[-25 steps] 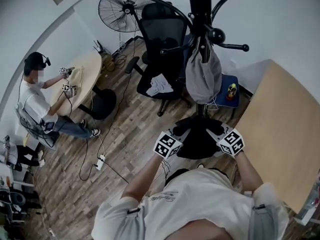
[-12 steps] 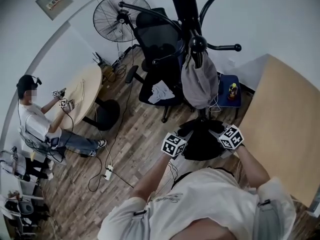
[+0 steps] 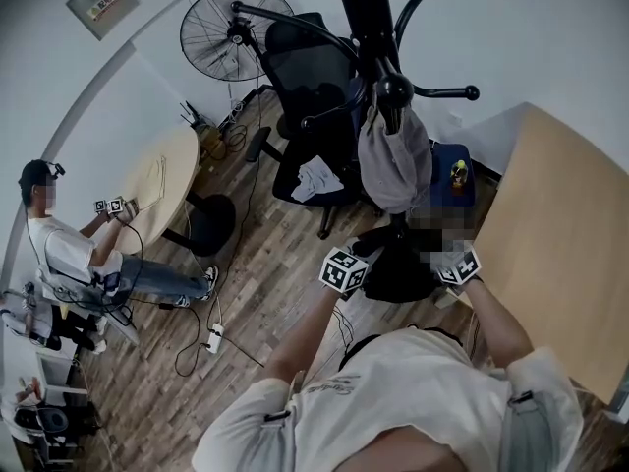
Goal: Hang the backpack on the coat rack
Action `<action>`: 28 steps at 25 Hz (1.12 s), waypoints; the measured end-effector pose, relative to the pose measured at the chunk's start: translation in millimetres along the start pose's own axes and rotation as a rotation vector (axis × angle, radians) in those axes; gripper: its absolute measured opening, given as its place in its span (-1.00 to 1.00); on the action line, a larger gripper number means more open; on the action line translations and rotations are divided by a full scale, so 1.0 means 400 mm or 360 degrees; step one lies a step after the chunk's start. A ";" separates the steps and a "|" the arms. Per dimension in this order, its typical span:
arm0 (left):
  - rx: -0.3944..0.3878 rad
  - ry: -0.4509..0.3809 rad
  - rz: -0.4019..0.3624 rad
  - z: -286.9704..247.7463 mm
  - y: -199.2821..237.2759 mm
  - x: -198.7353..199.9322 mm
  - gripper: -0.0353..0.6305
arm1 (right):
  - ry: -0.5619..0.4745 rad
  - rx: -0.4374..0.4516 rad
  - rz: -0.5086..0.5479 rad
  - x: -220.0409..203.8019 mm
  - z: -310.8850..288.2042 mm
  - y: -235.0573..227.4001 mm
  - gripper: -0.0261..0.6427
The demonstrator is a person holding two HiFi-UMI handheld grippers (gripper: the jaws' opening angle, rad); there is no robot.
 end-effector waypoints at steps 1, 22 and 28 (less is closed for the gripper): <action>0.0000 -0.0006 0.0007 0.001 0.001 -0.002 -0.66 | 0.0001 -0.0024 0.0001 -0.001 0.003 0.002 -0.59; 0.0054 -0.0205 0.0018 0.268 -0.096 0.018 -0.79 | -0.0243 -0.0584 -0.0002 0.107 0.225 0.243 -0.94; 0.0093 -0.0209 -0.0088 0.287 -0.207 0.056 -0.82 | -0.0335 -0.0524 0.0214 0.182 0.247 0.289 -0.94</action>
Point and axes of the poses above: the fingertips, and each gripper's own axes: z backward along the fingers, y to its left, x out of its top, the point moved 5 cm from there along z, backward along the fingers, and after that the axes turned 7 degrees about z, right-handed, at the moved point
